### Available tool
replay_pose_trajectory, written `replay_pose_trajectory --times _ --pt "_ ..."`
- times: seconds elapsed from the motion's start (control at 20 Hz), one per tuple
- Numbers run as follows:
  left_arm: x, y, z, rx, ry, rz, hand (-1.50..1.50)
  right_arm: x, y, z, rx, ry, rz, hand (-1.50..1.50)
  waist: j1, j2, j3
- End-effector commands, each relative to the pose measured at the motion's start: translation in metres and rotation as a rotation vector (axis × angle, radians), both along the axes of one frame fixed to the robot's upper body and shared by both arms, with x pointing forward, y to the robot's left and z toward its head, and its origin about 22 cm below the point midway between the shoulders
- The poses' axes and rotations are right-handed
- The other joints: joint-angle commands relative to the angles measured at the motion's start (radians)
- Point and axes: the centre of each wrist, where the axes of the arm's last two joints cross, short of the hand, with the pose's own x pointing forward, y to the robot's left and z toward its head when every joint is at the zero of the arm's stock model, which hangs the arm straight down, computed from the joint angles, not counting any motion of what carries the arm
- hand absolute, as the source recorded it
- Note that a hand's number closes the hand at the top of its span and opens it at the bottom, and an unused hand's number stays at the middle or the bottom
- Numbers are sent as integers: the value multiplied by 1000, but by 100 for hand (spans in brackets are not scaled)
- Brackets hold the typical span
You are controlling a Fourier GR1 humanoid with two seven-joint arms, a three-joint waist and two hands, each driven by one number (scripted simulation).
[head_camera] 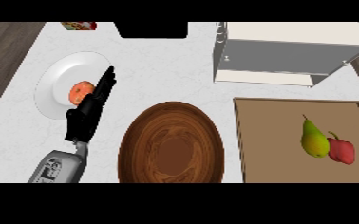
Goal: Pick the pear from the tray and place it in the tiered shelf
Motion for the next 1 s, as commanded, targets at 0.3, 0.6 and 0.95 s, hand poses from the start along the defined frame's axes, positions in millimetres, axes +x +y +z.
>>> replay_pose_trajectory --times 0.3,0.6,0.95 --pt "9 -3 -10 1 -4 6 0 15 36 1 -29 38 -10 -150 -3 1 1" --pt "-1 -1 -10 14 -11 22 0 15 46 10 -53 34 -18 -150 -2 0 1" --pt "5 -20 14 1 -1 2 0 21 84 -18 -69 32 -29 -150 -1 0 1"
